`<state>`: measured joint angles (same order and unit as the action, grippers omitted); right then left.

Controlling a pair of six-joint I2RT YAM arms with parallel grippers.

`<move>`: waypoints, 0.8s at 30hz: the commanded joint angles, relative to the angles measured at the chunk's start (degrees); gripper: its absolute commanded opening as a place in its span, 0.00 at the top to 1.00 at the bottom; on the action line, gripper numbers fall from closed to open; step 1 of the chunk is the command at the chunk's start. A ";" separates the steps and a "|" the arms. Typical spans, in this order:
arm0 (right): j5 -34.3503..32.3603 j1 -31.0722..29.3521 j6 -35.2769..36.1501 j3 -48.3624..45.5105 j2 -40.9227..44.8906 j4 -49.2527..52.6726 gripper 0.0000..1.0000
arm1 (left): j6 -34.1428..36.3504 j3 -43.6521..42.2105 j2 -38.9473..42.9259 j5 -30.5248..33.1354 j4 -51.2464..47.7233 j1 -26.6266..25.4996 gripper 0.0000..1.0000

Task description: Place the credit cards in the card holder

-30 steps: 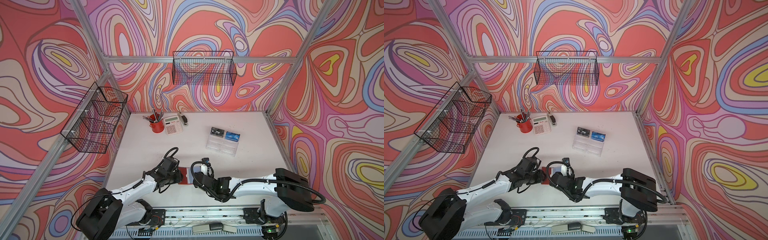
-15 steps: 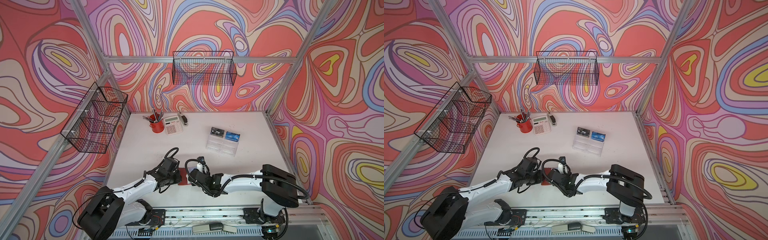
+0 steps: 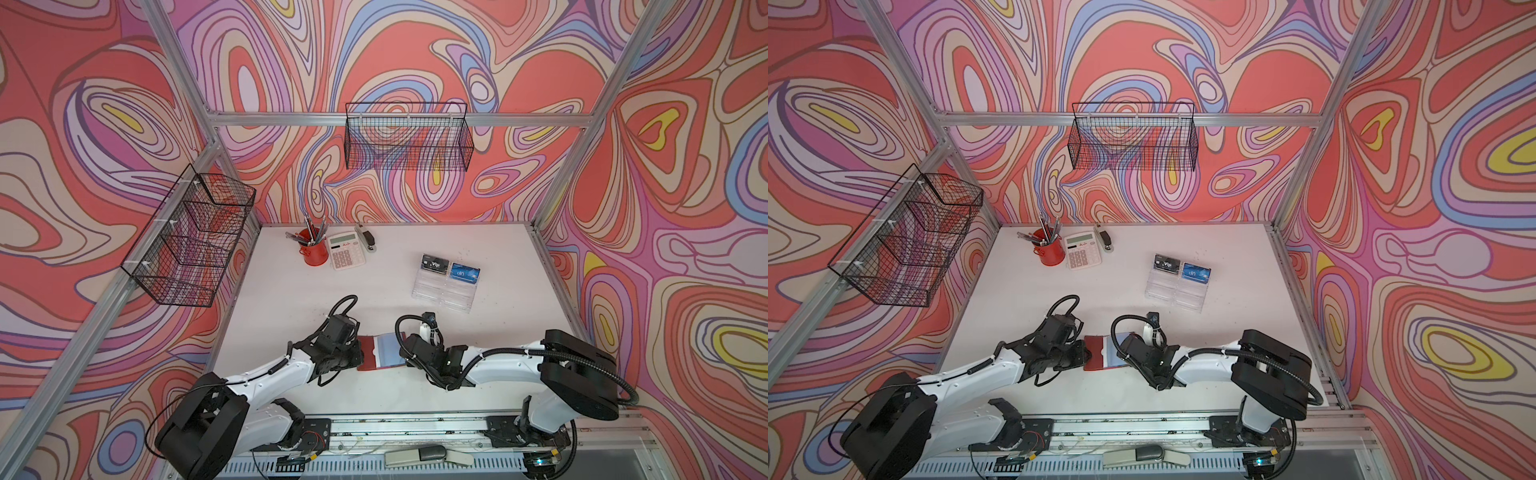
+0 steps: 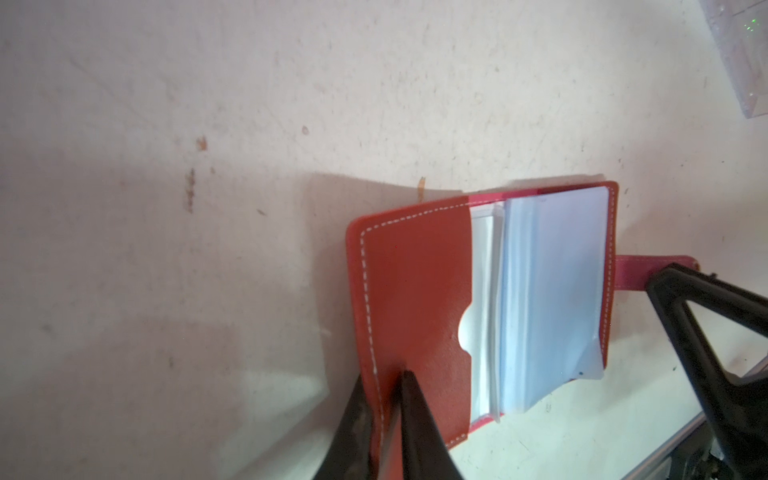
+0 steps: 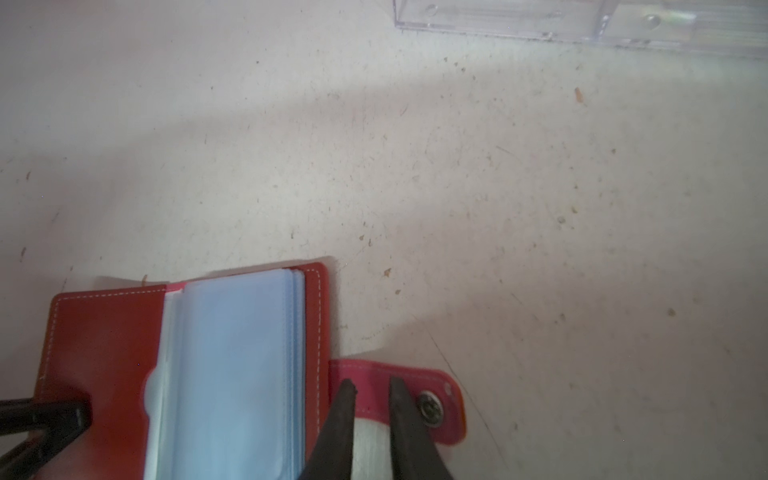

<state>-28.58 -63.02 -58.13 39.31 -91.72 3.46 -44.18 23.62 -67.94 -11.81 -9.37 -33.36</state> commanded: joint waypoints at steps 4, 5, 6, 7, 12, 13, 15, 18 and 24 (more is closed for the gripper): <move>3.52 2.83 -0.89 -2.46 -2.92 -4.61 0.85 | 0.84 -0.50 0.81 -1.35 -0.36 0.04 0.84; 4.20 3.06 -0.70 -2.56 -3.32 -5.22 0.86 | 0.93 -0.52 0.54 -1.71 -0.22 0.05 0.84; 4.84 3.32 -0.36 -2.38 -3.47 -5.48 0.87 | 1.07 -0.54 0.21 -2.04 -0.06 0.01 0.85; 4.98 3.39 -0.07 -1.98 -3.42 -5.17 0.88 | 1.03 -0.42 0.10 -2.32 0.19 0.04 0.86; 4.57 3.42 2.35 1.24 0.86 0.89 0.88 | 1.11 -0.33 0.16 -2.74 0.50 0.04 0.86; 4.68 3.35 2.57 1.46 2.10 1.64 0.88 | 1.15 -0.37 0.21 -2.39 0.25 0.05 0.86; 5.49 3.00 2.86 1.69 4.86 2.63 0.86 | 1.19 -0.25 0.18 -1.66 -0.21 0.05 0.86; 5.38 0.28 2.05 2.48 7.13 3.57 0.84 | 1.03 0.11 -0.22 -1.57 0.09 0.01 0.86; 8.66 -4.71 -0.49 2.55 4.74 -3.00 0.83 | 1.12 0.28 -2.25 -1.89 1.14 0.05 0.87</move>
<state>-22.15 -66.92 -56.62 42.37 -85.38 3.18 -43.55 23.59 -68.95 -13.67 -8.67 -33.36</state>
